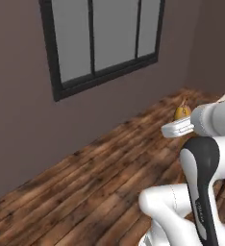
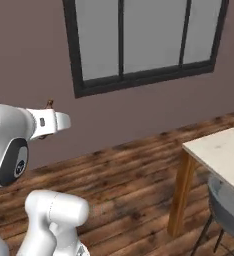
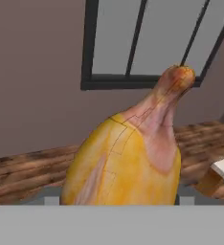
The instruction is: Transport the chicken drumstick and lime to the fridge. Place the chicken drumstick on the rack containing meat and place the lime on the rack containing the vegetable, ensuring meats and vegetables are on different racks.
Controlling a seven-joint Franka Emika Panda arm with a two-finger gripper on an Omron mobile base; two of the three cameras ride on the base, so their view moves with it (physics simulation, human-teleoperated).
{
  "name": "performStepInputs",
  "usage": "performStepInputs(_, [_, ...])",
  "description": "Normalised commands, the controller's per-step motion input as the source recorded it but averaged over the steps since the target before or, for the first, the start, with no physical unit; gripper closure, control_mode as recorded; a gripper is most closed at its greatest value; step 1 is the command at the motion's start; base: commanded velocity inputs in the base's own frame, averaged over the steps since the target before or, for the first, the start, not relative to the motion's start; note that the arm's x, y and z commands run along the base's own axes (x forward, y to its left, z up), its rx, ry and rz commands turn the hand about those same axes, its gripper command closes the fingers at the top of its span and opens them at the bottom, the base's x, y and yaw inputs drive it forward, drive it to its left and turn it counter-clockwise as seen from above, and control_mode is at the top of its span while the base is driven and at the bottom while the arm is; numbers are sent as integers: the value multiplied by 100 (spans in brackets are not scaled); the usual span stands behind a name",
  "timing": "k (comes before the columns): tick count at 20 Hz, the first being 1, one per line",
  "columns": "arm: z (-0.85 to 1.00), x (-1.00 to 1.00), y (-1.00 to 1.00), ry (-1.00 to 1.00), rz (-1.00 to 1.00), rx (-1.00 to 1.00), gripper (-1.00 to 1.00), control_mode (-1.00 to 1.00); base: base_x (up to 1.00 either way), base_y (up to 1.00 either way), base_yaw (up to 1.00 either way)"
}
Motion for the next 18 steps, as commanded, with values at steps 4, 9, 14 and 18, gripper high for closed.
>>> performStepInputs(4, [0, 0, 0, 0, 0, 0, 100, 100, 2, 0, 95])
performStepInputs(9, [0, 0, 0, 0, 0, 0, 100, 100, 2, 0, 96])
performStepInputs(14, [0, 0, 0, 0, 0, 0, 100, 100, 4, 1, 93])
performStepInputs(18, [0, 0, 0, 0, 0, 0, 100, 100, 4, 8, 91])
